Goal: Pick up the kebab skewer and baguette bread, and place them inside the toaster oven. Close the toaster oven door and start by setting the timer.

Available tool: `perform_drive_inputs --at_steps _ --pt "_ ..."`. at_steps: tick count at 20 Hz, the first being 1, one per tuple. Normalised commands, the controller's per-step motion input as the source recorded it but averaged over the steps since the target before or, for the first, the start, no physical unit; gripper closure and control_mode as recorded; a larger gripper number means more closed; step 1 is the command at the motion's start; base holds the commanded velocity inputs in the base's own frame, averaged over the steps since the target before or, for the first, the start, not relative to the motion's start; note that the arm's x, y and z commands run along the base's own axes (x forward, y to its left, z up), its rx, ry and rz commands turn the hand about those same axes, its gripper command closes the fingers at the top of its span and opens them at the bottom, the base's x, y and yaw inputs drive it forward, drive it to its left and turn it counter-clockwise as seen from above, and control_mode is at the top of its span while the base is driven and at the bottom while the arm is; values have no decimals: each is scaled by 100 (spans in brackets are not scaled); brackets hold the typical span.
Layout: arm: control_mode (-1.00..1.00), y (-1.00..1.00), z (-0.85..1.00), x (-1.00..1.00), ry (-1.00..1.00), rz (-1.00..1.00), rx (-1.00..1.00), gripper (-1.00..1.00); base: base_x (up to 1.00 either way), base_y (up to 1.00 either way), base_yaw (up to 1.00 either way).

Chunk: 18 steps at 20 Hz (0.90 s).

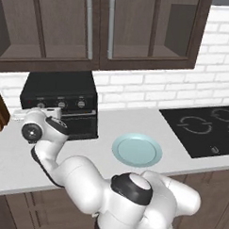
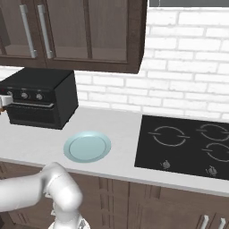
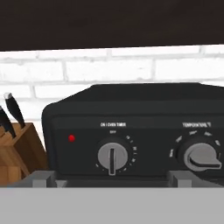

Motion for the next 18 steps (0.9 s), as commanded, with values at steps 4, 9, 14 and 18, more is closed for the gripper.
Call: perform_drive_inputs --at_steps 4,9,14,18 --pt "-100 0 0 2 -2 2 1 -100 0 0 0" --pt "-100 0 0 32 -1 0 0 -100 0 0 0" --pt "-100 0 0 37 0 0 0 -100 0 0 0" --pt "-100 3 -2 2 0 0 0 -100 0 0 0"
